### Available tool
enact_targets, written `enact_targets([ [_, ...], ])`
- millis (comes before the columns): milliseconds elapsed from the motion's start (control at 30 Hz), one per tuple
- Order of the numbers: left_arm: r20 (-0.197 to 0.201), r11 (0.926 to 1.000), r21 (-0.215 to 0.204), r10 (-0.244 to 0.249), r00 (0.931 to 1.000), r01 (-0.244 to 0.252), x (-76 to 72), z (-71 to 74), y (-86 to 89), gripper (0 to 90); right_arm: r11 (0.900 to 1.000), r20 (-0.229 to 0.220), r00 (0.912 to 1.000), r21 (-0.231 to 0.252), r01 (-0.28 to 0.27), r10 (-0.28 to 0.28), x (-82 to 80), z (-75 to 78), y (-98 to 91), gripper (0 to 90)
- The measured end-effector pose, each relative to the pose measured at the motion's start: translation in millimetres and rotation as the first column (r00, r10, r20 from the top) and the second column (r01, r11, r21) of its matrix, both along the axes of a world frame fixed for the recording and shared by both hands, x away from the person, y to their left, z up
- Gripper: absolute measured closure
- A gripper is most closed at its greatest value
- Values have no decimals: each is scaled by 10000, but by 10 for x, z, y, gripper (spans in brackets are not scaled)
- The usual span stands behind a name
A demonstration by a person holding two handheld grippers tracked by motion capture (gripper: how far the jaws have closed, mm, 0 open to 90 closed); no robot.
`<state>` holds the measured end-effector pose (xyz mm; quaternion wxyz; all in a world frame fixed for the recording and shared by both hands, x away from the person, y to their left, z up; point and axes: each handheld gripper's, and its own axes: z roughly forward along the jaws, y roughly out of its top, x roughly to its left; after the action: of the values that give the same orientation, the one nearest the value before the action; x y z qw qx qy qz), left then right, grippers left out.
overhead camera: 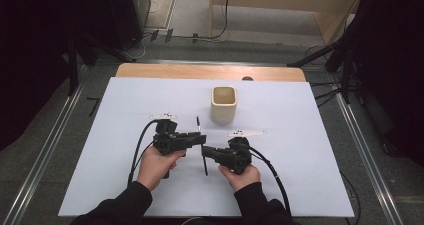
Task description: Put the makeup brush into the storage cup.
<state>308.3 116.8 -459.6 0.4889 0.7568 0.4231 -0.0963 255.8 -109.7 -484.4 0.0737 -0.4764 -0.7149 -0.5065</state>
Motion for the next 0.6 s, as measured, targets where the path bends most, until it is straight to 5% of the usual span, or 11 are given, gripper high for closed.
enact_targets([
  [600,-414,9999,-140,56,9991,-62,12,-47,-50,819,9998,-84,9999,-141,130,-131,8,-28,38,867],
])
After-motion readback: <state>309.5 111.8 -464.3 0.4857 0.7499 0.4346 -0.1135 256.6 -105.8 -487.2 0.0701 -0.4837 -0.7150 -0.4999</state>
